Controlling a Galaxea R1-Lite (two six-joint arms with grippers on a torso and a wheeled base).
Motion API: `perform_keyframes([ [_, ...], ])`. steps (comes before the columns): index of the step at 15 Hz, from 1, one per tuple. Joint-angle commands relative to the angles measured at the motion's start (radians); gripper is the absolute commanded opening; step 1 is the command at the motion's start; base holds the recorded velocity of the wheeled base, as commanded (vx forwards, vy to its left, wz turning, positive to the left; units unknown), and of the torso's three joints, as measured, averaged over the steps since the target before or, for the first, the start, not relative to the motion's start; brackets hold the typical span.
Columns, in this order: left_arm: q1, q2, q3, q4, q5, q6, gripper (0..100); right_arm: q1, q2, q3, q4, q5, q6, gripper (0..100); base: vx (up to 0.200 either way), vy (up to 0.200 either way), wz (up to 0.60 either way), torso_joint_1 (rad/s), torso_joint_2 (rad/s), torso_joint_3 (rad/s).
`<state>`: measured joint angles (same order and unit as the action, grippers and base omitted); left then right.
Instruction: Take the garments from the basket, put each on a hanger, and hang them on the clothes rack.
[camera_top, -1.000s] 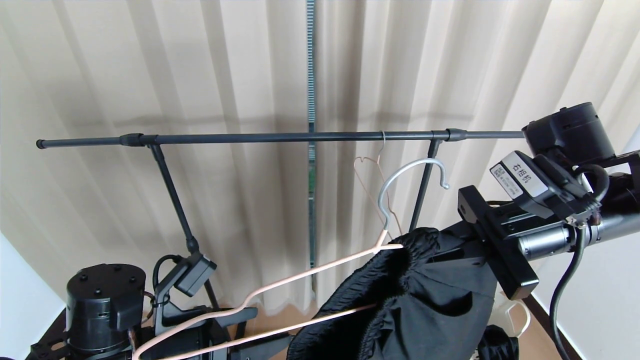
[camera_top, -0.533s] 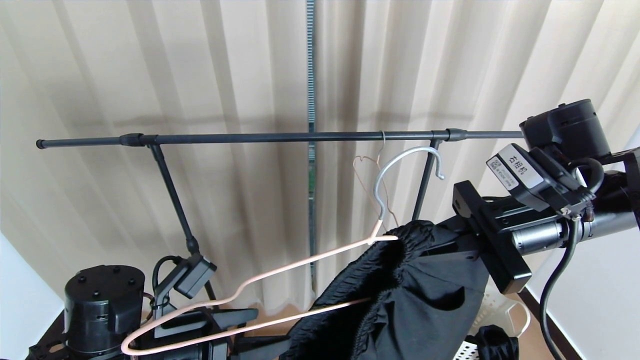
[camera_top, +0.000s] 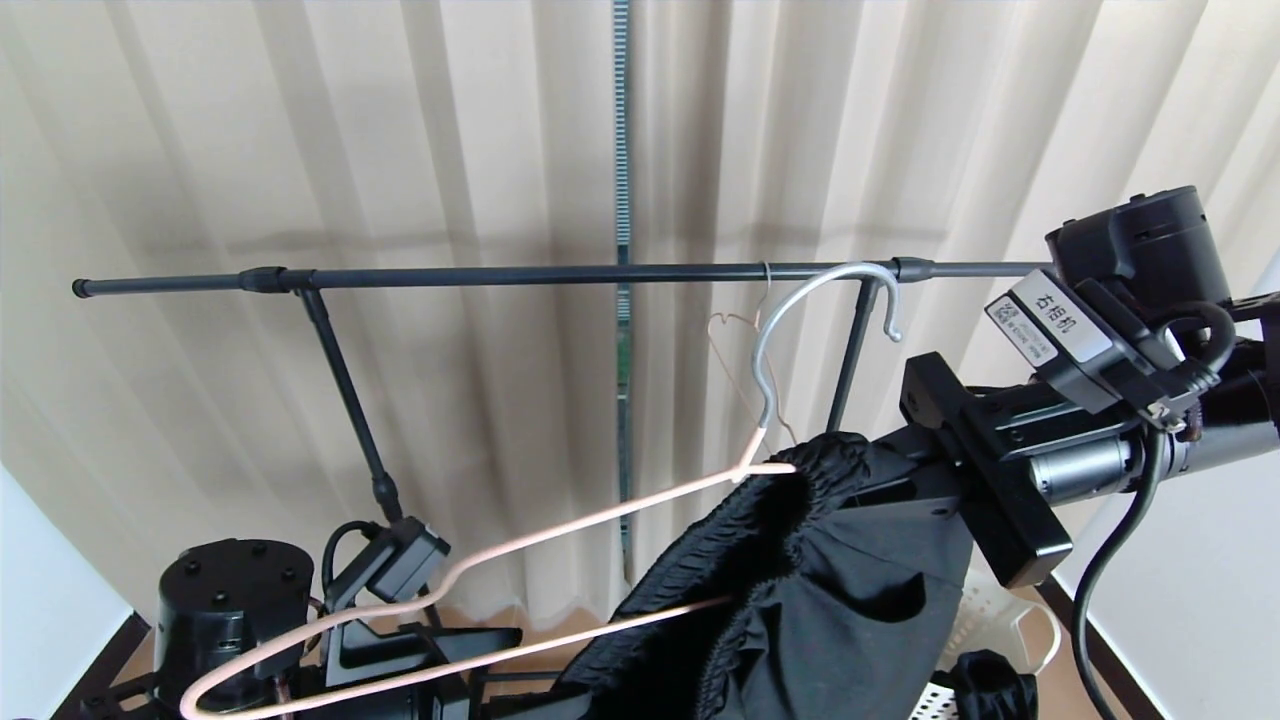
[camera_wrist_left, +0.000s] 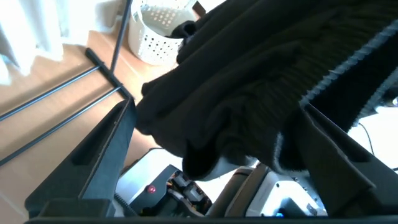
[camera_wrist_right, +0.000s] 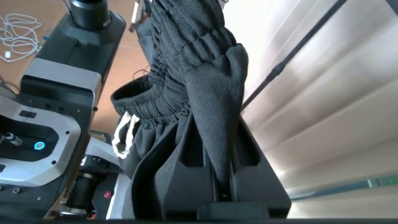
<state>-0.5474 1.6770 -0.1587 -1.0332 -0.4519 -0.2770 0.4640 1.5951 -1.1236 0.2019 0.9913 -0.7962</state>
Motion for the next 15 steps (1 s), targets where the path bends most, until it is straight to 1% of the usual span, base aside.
perform_keyframes([
  [1,-0.017,0.027,0.002,-0.001,0.019,0.015,100,0.007,-0.011,0.001,-0.001,0.001,0.0,0,0.0,0.0,0.0,0.0,0.0,0.0],
  [2,-0.023,0.029,0.005,-0.001,0.035,0.024,100,0.008,-0.011,-0.001,-0.001,0.001,0.0,0,0.0,0.0,0.0,0.0,0.0,0.0],
  [3,-0.025,0.03,0.007,-0.001,0.039,0.032,0,0.008,-0.012,-0.001,-0.001,0.001,0.002,0,0.0,0.0,0.0,0.0,0.0,0.0],
  [7,-0.028,0.036,0.002,-0.001,0.041,0.033,0,0.005,-0.03,0.008,-0.001,0.001,0.002,0,0.0,0.0,0.0,0.0,0.0,0.0],
  [9,-0.02,0.04,-0.001,-0.001,0.041,0.033,0,-0.01,-0.04,0.021,-0.001,0.001,0.002,0,0.0,0.0,0.0,0.0,0.0,0.0],
  [10,-0.017,0.04,-0.004,-0.001,0.041,0.033,0,-0.027,-0.044,0.028,-0.001,0.003,0.0,0,0.0,0.0,0.0,0.0,0.0,0.0],
  [13,0.032,0.036,-0.015,-0.001,0.041,0.033,0,-0.12,-0.066,0.068,-0.001,0.029,-0.001,0,0.0,0.0,0.0,0.0,0.0,0.0],
  [15,0.05,0.036,-0.019,-0.001,0.039,0.033,0,-0.16,-0.076,0.097,-0.013,0.026,-0.001,0,0.0,0.0,0.0,0.0,0.0,0.0],
])
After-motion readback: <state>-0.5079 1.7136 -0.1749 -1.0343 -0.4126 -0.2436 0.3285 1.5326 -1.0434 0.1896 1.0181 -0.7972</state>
